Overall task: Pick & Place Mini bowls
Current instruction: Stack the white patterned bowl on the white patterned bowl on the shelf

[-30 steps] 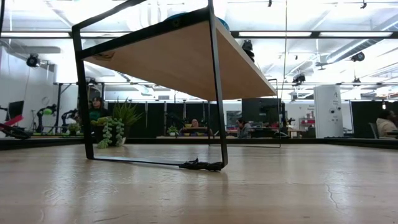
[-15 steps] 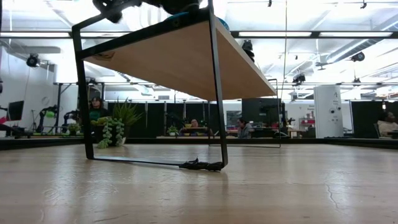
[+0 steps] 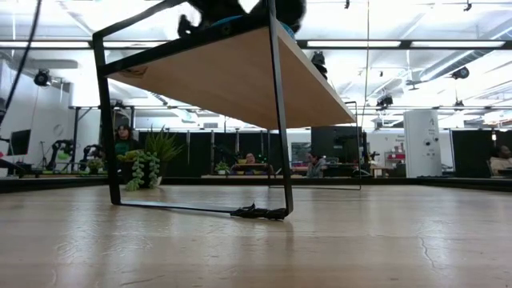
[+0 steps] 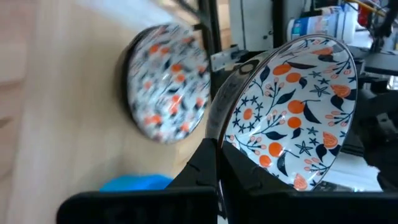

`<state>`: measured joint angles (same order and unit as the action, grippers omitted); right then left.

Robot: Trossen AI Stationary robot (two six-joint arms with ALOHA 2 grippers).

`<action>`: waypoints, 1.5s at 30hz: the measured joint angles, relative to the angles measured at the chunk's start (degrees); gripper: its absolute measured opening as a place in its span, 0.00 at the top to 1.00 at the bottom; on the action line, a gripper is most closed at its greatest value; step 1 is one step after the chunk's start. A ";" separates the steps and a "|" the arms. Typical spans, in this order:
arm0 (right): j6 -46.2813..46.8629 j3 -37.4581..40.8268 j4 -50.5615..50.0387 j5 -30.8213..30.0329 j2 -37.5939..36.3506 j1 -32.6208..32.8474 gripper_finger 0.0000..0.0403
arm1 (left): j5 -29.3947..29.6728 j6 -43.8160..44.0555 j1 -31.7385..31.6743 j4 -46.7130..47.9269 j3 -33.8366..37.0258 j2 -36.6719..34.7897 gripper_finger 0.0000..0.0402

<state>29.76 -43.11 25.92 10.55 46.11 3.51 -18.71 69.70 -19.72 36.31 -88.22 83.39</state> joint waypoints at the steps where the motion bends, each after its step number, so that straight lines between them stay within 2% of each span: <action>1: 0.00 0.00 -0.01 0.00 0.00 0.00 0.98 | -0.42 -0.82 -0.17 -0.02 -1.58 1.56 1.00; 4: -0.09 0.00 -0.01 0.00 -0.01 0.00 0.98 | -2.35 -2.13 -0.75 2.52 -6.87 6.08 1.00; 9: -0.11 0.00 -0.03 0.02 0.02 0.00 0.98 | -0.97 -6.80 -1.35 13.81 -15.12 12.88 1.00; 14: -0.14 0.00 -0.11 0.16 0.02 0.00 0.98 | 1.11 -11.16 -1.64 15.76 -20.40 16.93 1.00; 18: -0.15 0.00 -0.43 0.20 0.02 0.00 0.98 | 1.41 -12.84 -2.19 20.78 -23.17 19.32 1.00; 30: -0.44 0.02 -1.85 0.22 0.02 0.00 0.98 | 3.13 -14.50 -2.15 22.73 -23.00 20.94 1.00; 45: -1.43 0.07 -2.10 0.22 0.06 0.00 0.98 | 2.03 -15.66 -2.06 23.11 -23.07 22.86 1.00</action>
<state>28.32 -43.05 23.81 10.76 46.17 3.51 -16.68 54.04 -21.78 59.42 -111.28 106.25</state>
